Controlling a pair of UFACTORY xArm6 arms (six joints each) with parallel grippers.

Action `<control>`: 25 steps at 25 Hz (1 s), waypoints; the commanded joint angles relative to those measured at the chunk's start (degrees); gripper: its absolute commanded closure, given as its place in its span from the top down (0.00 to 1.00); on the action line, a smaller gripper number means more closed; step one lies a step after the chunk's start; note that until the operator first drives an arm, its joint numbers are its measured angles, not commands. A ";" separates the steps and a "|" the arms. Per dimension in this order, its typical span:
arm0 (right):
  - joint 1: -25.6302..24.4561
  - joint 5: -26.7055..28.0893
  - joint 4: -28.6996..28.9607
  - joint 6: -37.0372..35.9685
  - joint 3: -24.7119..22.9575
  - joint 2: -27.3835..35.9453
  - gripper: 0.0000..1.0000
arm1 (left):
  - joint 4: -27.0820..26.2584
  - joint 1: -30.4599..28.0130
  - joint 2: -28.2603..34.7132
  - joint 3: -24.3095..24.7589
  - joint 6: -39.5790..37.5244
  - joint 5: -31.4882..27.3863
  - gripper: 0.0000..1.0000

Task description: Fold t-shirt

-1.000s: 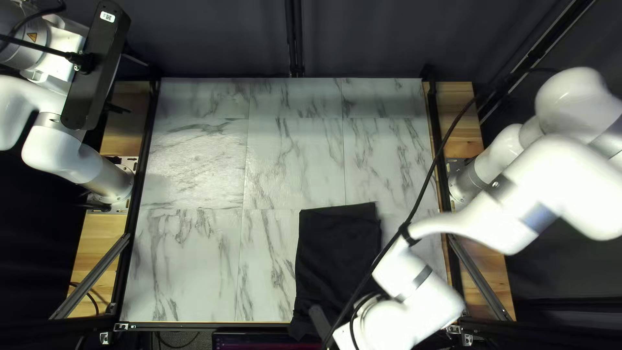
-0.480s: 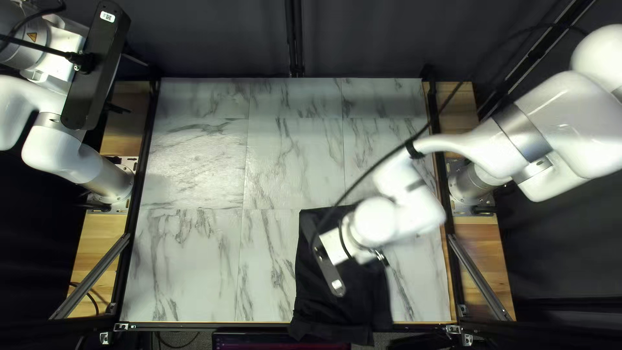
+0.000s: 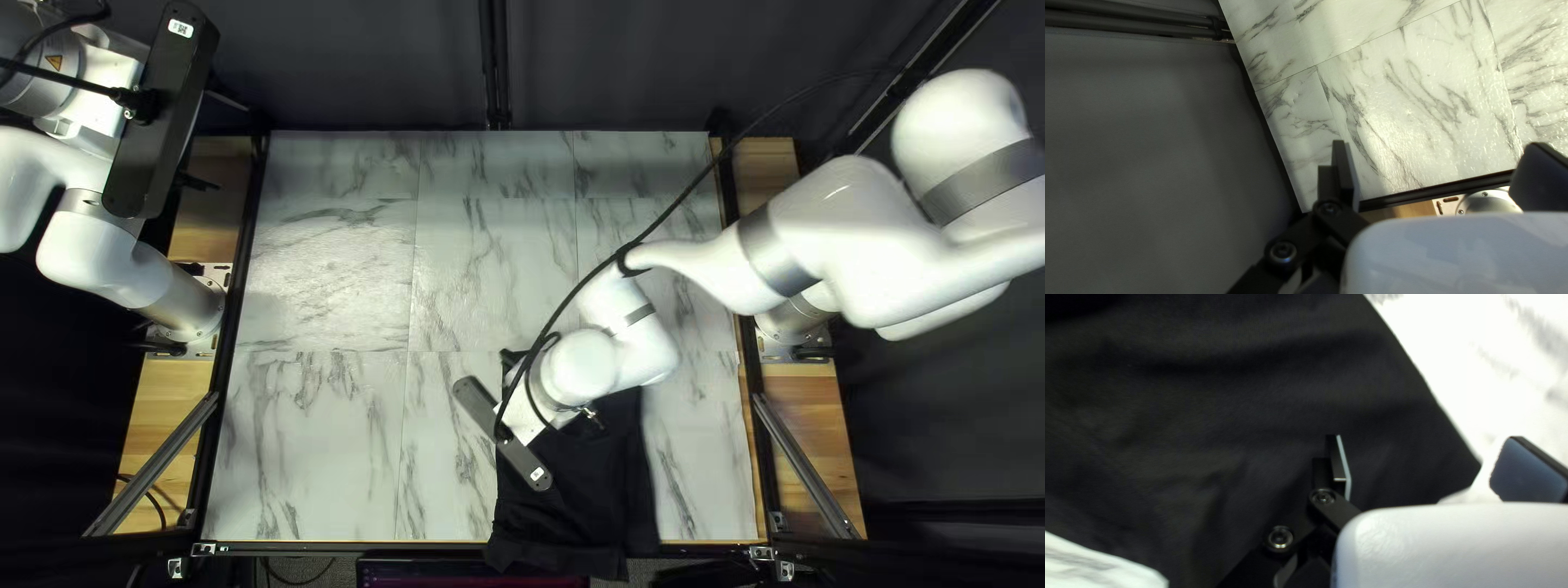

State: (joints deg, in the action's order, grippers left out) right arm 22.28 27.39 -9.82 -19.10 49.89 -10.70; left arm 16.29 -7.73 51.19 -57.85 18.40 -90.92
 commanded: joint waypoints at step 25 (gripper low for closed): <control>-3.15 28.65 12.56 -44.62 25.48 -16.97 0.03 | 0.00 0.00 0.00 0.00 0.00 0.00 1.00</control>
State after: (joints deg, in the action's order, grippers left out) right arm 19.17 54.48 2.95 -62.92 74.32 -26.78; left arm 16.29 -7.73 51.20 -57.85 18.40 -90.92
